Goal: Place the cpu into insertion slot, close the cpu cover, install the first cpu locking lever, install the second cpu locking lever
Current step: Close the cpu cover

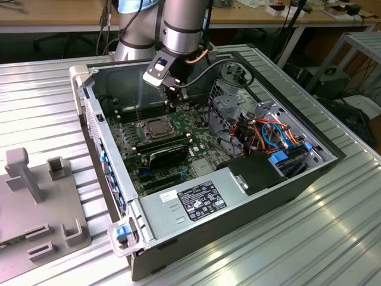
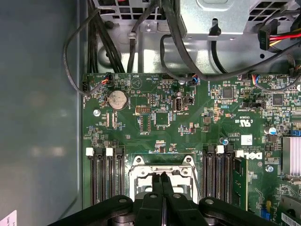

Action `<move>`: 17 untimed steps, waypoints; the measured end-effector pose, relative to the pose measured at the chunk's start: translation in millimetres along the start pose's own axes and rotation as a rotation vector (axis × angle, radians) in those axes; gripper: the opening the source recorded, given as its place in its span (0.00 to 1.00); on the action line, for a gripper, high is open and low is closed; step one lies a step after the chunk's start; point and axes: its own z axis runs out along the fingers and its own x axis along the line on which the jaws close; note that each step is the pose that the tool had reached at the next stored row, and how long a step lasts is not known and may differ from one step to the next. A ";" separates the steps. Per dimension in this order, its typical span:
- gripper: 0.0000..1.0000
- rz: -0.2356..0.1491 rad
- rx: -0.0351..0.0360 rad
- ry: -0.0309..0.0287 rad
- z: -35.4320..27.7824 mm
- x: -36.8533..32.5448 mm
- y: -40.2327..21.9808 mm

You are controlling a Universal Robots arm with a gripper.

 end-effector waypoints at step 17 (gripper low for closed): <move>0.11 0.000 0.0001 0.0001 1.8 0.1 -9.8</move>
